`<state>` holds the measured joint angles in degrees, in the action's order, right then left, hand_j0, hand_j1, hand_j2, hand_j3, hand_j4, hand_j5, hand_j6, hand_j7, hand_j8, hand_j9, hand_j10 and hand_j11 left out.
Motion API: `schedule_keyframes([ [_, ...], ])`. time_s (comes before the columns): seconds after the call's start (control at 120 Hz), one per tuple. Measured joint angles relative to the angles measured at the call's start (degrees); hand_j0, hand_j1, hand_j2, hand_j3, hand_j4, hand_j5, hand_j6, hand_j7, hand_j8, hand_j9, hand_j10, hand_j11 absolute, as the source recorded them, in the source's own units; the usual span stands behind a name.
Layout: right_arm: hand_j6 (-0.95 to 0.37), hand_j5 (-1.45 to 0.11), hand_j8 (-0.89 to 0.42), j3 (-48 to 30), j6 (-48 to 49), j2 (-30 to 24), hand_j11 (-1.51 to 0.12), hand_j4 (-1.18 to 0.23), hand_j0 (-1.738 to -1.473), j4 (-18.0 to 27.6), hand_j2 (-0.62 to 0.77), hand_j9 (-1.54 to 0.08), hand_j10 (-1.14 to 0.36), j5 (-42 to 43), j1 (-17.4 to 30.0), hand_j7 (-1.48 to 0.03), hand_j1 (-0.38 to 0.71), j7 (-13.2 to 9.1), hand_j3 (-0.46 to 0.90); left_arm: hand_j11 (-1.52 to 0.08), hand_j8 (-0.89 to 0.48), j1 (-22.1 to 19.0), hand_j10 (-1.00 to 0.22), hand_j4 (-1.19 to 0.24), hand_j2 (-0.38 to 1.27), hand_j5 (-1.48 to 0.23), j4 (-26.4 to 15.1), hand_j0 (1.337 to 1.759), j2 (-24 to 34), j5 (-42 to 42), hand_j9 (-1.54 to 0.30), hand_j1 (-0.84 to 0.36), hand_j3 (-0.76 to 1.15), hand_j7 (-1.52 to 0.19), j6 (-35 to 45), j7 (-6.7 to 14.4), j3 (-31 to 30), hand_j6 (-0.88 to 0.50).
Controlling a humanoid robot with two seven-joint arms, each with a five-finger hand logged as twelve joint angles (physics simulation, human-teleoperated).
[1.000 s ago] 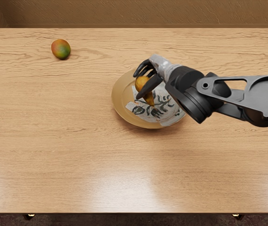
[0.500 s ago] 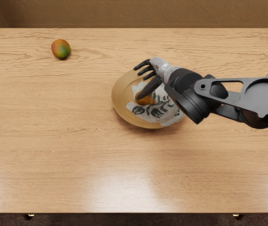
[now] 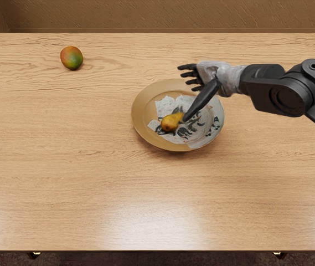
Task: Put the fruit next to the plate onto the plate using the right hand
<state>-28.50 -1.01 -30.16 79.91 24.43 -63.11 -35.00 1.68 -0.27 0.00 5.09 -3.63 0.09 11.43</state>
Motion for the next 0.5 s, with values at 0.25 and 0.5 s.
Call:
schedule_keyframes([
  [0.25,-0.01,-0.01,-0.01,-13.4,26.6,-4.9,-0.01,-0.01,-1.658,-4.4,0.00,-0.01,-0.01,-3.6,11.0,-0.01,-0.34,0.0,0.00,-0.03,-0.02,0.0,-0.02,-0.02,0.00,-0.03,0.0,1.658,0.0,0.0,-0.03,0.32,0.00,-0.03,0.0,0.0,0.0,-0.02],
  [0.5,0.00,0.00,0.00,-15.8,35.2,-14.5,0.00,0.00,-1.658,-7.3,0.00,0.00,0.00,-14.2,16.0,0.00,-0.35,0.0,0.00,-0.03,-0.02,0.0,-0.02,-0.02,0.00,-0.03,0.0,1.658,0.0,0.0,-0.03,0.32,0.00,-0.03,0.0,0.0,0.0,-0.02],
])
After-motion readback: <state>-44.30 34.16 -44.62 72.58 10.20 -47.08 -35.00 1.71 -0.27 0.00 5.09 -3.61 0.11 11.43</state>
